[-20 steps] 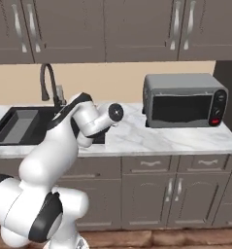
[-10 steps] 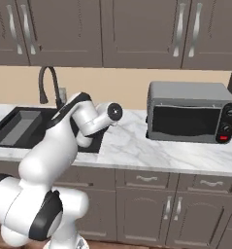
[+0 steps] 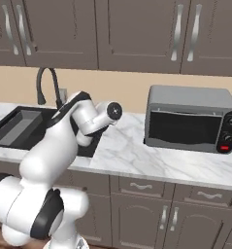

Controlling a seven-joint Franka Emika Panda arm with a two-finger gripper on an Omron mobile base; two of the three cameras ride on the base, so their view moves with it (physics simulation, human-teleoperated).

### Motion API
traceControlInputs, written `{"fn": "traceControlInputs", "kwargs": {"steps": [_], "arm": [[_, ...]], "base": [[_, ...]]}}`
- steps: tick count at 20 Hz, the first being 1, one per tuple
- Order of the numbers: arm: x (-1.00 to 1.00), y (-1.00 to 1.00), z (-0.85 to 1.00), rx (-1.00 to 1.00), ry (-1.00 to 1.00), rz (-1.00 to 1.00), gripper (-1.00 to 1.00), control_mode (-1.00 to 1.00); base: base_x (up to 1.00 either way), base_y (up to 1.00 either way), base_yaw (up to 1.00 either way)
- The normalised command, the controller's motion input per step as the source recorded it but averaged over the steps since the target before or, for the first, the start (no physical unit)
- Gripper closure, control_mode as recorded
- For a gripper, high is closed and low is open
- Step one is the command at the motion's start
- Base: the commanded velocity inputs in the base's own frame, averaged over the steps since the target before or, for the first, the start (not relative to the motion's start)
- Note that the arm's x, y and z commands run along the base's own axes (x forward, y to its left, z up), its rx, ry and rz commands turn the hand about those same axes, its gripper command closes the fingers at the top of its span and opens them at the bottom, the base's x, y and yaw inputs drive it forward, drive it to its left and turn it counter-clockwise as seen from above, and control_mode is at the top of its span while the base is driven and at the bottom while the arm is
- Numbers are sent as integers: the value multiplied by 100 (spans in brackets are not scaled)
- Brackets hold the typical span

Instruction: Restock the sink supplies by placing the sponge and soap dispenser on the counter and next to the sink. Make sure the soap dispenser is upright.

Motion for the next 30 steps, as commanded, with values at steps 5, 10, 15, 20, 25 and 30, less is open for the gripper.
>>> {"fn": "traceControlInputs", "kwargs": {"steps": [5,10,15,20,25,30], "arm": [[36,-15,-40,-18,-46,22,100,-100],[22,-6,-66,-30,-46,18,100,-100],[20,-9,-39,-22,-19,14,100,-100],[55,-3,-24,-3,-1,19,100,-100],[66,-1,-5,0,0,19,100,-100],[43,-10,-7,-1,0,13,100,-100]], "base": [[0,0,0],[0,0,0],[0,0,0],[0,0,0],[0,0,0],[0,0,0]]}}
